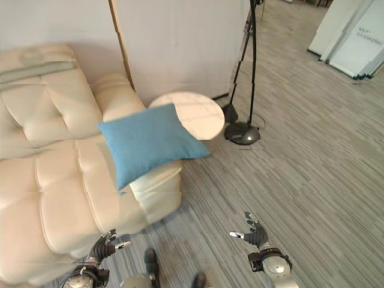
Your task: Pick up all the scattered cushions and arrange them neatly on the sofa.
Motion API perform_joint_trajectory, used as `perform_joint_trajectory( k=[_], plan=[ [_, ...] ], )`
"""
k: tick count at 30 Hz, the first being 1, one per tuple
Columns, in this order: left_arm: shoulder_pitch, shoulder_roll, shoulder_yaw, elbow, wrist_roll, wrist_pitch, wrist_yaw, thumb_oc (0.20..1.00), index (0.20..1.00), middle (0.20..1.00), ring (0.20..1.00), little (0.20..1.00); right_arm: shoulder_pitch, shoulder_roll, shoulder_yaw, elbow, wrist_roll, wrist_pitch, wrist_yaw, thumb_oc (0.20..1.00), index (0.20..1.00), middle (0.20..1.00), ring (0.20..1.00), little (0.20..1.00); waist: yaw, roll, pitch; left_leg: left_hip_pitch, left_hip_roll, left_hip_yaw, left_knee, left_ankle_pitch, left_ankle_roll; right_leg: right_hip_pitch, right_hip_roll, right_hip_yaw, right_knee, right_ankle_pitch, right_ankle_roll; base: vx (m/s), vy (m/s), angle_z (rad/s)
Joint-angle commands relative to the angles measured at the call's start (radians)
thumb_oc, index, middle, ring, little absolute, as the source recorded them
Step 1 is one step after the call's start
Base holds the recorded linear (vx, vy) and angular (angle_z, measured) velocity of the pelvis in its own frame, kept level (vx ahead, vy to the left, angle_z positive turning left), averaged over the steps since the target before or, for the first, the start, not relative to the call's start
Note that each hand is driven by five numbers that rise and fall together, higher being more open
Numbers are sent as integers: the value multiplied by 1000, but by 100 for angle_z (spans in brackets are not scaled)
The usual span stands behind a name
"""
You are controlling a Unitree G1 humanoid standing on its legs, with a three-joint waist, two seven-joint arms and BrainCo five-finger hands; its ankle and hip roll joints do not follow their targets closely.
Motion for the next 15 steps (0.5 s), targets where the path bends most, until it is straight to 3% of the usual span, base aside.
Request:
perform_joint_trajectory(
  k=[1,3,5,9,12,13,15],
  plan=[
    [3,49,34,-75,-24,-35,10,1000,1000,1000,1000,1000,-43,-7,-15,-58,-6,-32,4,1000,1000,1000,1000,1000,22,-47,-12,-24,-53,-29,-66,45,-10,142,-54,22,98,-49,106,307,319,32],
    [6,53,39,-69,-26,-37,12,1000,1000,1000,1000,1000,-56,-1,-8,-64,-15,-33,5,1000,1000,1000,1000,1000,28,-43,-13,3,-80,-33,-72,37,26,104,-84,34,191,58,130,143,188,14],
    [0,58,44,-58,-26,-38,18,1000,1000,1000,1000,1000,-67,8,-4,-58,-17,-35,3,1000,1000,1000,1000,1000,24,-34,-7,37,-92,-51,-88,23,41,57,-91,66,285,117,146,171,135,29],
    [-4,65,44,-70,-32,-46,18,1000,1000,1000,1000,1000,-61,7,-8,-71,-22,-37,1,1000,1000,1000,1000,1000,2,-5,5,98,-91,-115,-117,15,37,-22,-47,122,257,67,117,207,9,39],
    [-9,67,36,-72,-31,-47,18,1000,1000,1000,1000,1000,-66,-12,-33,-60,-19,-35,-22,1000,1000,1000,1000,1000,-23,-5,28,137,-94,-176,-130,1,26,-75,4,203,115,35,108,142,-94,70],
    [-9,67,36,-72,-31,-47,18,1000,1000,1000,1000,1000,-66,-12,-33,-60,-19,-35,-22,1000,1000,1000,1000,1000,-23,-4,26,134,-93,-176,-130,2,26,-76,5,203,111,38,108,154,-126,41],
    [-24,66,34,-74,-25,-50,22,1000,1000,1000,1000,1000,-75,-35,-53,-59,-31,-39,-42,1000,1000,1000,1000,1000,-46,-13,38,157,-99,-225,-125,-16,18,-135,22,283,19,88,124,179,-171,38]
  ],
)
